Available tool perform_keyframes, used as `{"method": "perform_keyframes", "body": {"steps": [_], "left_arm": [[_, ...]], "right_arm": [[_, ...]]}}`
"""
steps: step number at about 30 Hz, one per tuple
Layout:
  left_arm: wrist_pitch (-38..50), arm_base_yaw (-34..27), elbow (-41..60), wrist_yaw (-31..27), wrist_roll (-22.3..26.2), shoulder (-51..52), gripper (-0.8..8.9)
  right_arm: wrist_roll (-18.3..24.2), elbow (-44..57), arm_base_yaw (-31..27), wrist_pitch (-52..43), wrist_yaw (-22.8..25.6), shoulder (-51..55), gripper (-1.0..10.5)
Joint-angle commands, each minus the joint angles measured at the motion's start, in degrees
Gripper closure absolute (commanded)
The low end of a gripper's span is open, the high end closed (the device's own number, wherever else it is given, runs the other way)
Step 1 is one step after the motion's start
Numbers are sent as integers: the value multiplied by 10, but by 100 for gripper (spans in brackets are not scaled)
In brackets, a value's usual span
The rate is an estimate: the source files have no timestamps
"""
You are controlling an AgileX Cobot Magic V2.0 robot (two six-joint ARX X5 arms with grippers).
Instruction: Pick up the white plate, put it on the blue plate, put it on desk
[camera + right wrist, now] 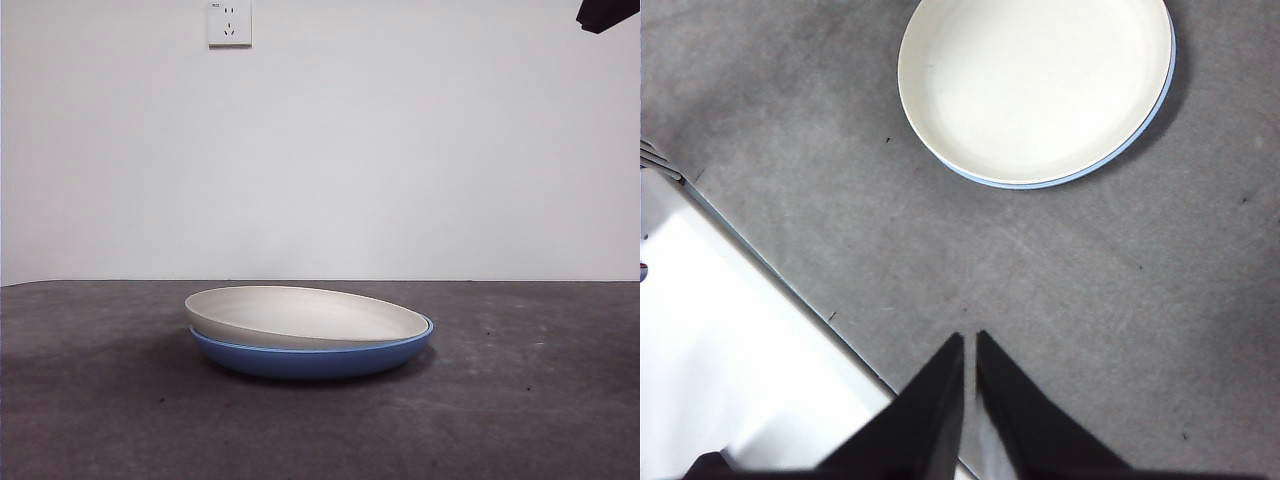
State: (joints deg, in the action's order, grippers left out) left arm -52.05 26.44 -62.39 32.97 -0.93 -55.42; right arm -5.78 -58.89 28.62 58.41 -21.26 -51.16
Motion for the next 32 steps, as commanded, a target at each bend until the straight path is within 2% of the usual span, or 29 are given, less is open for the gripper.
{"method": "perform_keyframes", "body": {"steps": [1, 24, 26, 29, 32], "left_arm": [[6, 3, -5, 3, 5, -2, 804], [7, 2, -5, 2, 3, 3, 804], [15, -6, -5, -2, 14, 17, 804], [80, -38, -5, -4, 18, 45, 804], [182, -85, -1, -5, 38, 82, 804]], "right_arm": [[8, -12, 5, -7, 0, -4, 938], [9, -12, 5, -31, 1, -4, 939], [9, -12, 5, -31, 1, -4, 938], [9, -12, 5, -31, 1, -4, 939], [9, -12, 5, -31, 1, -4, 939]]}}
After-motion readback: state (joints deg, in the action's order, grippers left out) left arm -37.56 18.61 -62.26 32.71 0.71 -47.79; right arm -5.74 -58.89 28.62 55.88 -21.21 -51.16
